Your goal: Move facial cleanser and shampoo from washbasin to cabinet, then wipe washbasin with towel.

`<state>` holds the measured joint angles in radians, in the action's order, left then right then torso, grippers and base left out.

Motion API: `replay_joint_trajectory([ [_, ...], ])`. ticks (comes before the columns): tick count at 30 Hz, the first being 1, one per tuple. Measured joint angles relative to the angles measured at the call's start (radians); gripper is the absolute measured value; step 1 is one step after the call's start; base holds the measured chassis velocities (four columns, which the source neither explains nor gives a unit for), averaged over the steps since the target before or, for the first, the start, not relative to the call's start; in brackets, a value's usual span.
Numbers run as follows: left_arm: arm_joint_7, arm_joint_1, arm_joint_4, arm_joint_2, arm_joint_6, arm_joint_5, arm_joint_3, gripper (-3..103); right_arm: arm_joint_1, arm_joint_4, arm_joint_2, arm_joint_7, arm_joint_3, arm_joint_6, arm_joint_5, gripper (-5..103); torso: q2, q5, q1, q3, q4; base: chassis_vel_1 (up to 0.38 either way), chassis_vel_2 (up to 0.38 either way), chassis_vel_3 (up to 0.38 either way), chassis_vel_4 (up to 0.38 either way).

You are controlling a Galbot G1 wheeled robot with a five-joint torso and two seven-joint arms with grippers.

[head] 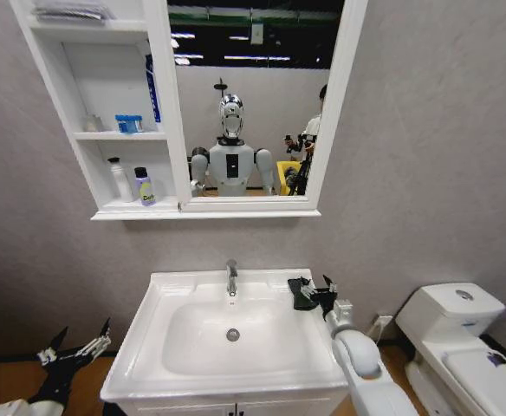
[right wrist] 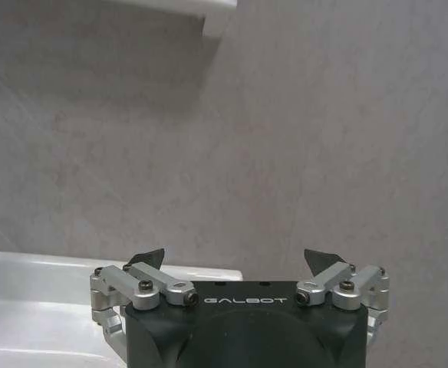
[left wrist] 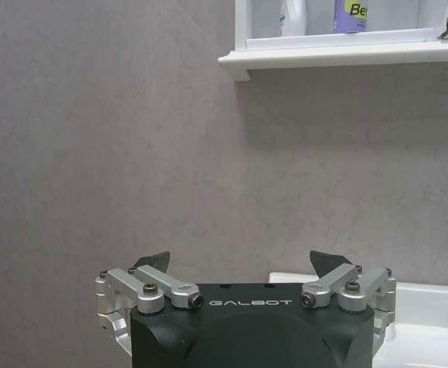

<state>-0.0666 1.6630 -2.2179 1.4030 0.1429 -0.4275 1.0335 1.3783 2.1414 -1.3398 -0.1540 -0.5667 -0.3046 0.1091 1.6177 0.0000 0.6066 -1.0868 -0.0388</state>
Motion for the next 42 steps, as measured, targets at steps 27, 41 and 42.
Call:
replay_joint_trajectory([
  [27, 0.000, 0.000, 0.000, 0.000, 0.000, 0.000, 0.000, 100, 0.247, 0.266, -0.041, -0.020, 0.011, -0.005, -0.063, 100, 0.000, -0.0006, 0.000, 0.000, 0.0004, 0.081, -0.074, -0.078, 0.074],
  [41, 0.000, 0.000, 0.000, 0.000, 0.000, 0.000, 0.000, 100, 0.274, 0.276, -0.041, 0.000, 0.024, 0.017, -0.064, 100, 0.000, 0.0003, 0.000, 0.000, 0.0004, 0.322, -0.305, -0.311, 0.307],
  [42, 0.000, 0.000, 0.000, 0.000, 0.000, 0.000, 0.000, 100, 0.274, 0.276, -0.041, 0.000, 0.024, 0.017, -0.064, 100, 0.000, 0.0003, 0.000, 0.000, 0.0004, 0.406, -0.356, -0.387, 0.373],
])
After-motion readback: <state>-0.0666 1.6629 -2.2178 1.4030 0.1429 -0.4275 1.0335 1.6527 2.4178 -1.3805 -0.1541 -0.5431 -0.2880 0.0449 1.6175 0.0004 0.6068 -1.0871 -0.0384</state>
